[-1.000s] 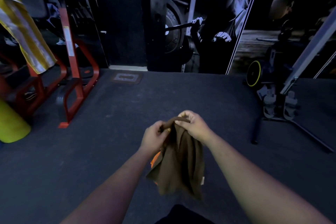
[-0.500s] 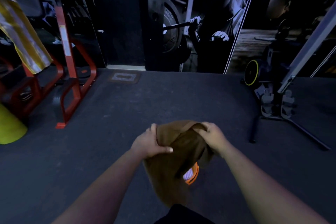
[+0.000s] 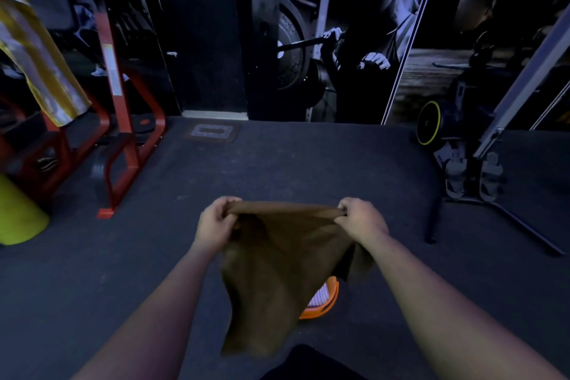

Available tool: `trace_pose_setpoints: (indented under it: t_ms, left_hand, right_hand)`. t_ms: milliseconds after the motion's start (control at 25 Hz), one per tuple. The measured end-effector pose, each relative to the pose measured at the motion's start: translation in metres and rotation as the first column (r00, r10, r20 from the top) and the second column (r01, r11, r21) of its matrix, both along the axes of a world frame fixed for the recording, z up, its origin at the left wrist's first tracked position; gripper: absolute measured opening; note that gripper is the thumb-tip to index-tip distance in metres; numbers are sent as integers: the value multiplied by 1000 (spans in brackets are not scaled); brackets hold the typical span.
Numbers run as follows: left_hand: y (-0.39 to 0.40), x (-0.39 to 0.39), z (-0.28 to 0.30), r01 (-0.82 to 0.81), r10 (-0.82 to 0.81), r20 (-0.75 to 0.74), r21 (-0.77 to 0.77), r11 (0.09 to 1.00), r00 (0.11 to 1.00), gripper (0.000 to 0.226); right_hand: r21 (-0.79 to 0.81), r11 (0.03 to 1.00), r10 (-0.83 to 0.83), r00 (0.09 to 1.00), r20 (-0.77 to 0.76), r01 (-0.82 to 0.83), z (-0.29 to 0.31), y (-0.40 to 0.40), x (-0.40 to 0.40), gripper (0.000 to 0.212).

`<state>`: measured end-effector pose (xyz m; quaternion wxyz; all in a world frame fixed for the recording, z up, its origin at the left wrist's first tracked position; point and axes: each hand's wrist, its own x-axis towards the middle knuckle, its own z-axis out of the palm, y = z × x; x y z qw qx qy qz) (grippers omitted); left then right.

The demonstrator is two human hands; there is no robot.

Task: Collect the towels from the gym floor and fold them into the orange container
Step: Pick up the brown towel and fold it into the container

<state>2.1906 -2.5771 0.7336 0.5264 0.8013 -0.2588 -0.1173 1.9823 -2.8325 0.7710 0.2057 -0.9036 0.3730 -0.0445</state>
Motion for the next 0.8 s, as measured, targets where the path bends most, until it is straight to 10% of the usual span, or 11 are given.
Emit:
trace_pose_setpoints:
  t_ms: [160, 440, 640, 800]
  left_hand:
    - [-2, -2, 6, -185, 141, -297, -124, 975, 944, 16]
    - [-1, -1, 12, 138, -222, 110, 507, 851, 969, 80]
    - [5, 5, -4, 198, -244, 192, 231, 953, 951, 54]
    - [19, 18, -10, -69, 67, 37, 67, 995, 997, 29]
  right_hand:
    - [-139, 990, 34, 999, -9, -35, 4, -5, -9, 10]
    - [56, 986, -160, 980, 117, 154, -16, -22, -11, 15]
    - [302, 934, -231, 967, 107, 190, -10, -21, -4, 24]
    - [651, 747, -470, 799, 376, 133, -15, -22, -16, 21]
